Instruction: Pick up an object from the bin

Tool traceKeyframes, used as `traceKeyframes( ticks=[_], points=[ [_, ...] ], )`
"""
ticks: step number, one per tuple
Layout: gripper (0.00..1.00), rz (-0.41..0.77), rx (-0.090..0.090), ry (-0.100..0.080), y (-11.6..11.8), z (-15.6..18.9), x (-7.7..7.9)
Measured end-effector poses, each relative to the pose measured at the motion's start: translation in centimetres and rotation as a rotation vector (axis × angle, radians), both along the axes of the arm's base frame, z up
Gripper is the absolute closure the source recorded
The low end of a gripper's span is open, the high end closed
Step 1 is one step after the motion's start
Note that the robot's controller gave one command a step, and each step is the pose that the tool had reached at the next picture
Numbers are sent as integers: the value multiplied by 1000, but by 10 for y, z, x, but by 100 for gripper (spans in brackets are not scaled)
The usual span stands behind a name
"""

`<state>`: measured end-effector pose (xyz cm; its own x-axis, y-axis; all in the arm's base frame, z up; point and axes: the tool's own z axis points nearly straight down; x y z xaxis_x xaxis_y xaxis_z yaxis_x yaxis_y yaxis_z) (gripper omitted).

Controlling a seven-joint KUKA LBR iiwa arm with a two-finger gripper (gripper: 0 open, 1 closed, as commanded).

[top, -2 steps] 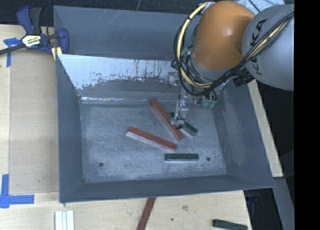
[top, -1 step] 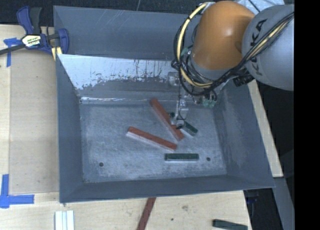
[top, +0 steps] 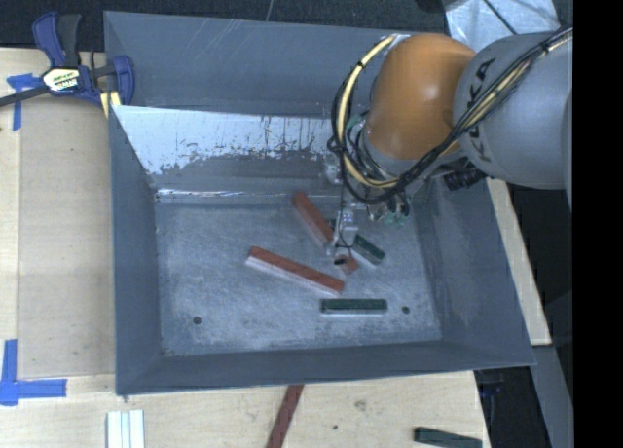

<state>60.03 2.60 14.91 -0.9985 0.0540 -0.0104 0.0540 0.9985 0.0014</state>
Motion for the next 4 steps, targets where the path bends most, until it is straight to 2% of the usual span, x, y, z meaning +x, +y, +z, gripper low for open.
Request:
traceKeyframes(
  ticks=[1, 2, 3, 4],
  points=[
    [100, 37, -1, 2, -15, -77, 12],
    [100, 36, -1, 2, -15, -77, 12],
    [100, 15, -1, 7, -26, 14, 6],
    [100, 14, -1, 7, -26, 14, 6]
  ],
)
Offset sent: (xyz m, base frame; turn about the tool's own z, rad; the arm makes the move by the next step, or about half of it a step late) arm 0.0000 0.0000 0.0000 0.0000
